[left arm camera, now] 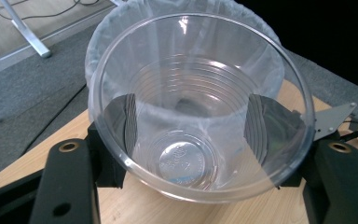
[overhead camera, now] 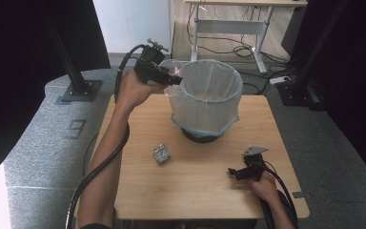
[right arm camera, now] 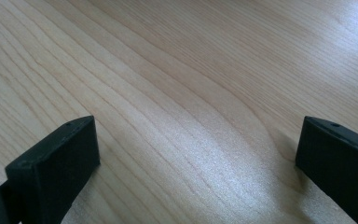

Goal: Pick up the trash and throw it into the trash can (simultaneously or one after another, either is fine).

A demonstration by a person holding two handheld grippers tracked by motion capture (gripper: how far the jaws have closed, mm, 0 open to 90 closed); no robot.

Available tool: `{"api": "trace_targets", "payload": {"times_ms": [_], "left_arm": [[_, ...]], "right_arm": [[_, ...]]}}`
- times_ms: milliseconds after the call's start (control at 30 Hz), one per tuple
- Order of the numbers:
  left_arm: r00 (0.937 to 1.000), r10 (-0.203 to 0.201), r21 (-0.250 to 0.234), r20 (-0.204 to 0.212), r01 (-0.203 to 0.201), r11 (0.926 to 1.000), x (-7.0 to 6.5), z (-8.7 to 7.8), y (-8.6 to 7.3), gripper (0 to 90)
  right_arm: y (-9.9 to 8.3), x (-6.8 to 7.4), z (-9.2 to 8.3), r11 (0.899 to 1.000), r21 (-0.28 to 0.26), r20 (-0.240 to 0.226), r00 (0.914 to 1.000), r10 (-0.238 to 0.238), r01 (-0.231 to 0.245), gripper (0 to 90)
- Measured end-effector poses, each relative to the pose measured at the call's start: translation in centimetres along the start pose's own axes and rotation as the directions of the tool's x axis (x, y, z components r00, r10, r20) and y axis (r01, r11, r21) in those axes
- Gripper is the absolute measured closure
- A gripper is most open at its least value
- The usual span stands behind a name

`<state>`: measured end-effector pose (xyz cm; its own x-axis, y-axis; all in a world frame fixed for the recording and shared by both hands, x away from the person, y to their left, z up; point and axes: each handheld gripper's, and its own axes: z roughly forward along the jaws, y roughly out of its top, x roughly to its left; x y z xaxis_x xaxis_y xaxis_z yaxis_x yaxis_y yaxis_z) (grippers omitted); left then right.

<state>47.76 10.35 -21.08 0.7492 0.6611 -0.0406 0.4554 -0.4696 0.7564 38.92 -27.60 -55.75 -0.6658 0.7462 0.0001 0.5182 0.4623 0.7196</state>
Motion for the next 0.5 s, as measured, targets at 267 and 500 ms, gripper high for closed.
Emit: {"api": "trace_targets", "payload": {"times_ms": [267,500], "left_arm": [[0.9999,0.010,0.008,-0.004,-0.010,0.9999,-0.4,0.8,1.7,34.9],[0.9999,0.012,0.004,-0.008,-0.012,0.9999,-0.5,1.6,3.2,35.0]], "right_arm": [[0.0,0.0,0.0,1.000,0.000,-0.003,1.0000,-0.001,0.001,0.0],[0.0,0.1,0.0,1.000,0.000,-0.004,1.0000,-0.002,0.002,0.0]]}}
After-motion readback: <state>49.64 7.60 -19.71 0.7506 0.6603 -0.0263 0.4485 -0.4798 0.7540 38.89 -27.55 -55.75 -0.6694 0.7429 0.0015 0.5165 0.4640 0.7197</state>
